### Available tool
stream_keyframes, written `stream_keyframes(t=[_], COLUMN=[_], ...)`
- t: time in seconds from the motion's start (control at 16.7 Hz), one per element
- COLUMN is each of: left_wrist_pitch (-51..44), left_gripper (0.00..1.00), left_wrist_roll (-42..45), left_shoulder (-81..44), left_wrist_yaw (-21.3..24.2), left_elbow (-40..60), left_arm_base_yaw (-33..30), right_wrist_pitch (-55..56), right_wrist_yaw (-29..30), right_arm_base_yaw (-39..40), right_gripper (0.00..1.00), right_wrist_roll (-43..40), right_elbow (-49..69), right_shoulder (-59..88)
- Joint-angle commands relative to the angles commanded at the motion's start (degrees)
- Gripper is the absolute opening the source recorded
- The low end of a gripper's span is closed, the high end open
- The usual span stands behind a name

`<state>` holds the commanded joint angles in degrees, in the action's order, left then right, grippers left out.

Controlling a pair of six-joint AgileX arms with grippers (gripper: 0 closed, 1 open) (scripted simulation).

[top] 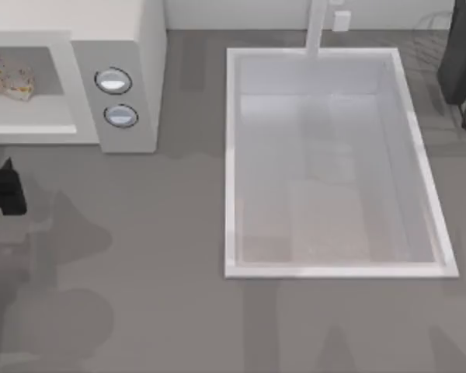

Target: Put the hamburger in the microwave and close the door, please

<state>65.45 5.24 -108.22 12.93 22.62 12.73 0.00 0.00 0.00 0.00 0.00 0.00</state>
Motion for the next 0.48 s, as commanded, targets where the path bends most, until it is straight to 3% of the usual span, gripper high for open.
stream_keyframes(t=[0.48], left_wrist_pitch=[-4.3], left_gripper=[1.00], left_wrist_roll=[-0.1], left_shoulder=[3.4], left_wrist_yaw=[-0.2], left_elbow=[1.2], left_arm_base_yaw=[-0.3], right_wrist_pitch=[0.0], right_wrist_yaw=[0.0], right_arm_base_yaw=[0.0], right_gripper=[1.00], right_wrist_roll=[0.0], right_elbow=[0.0], right_shoulder=[0.0])
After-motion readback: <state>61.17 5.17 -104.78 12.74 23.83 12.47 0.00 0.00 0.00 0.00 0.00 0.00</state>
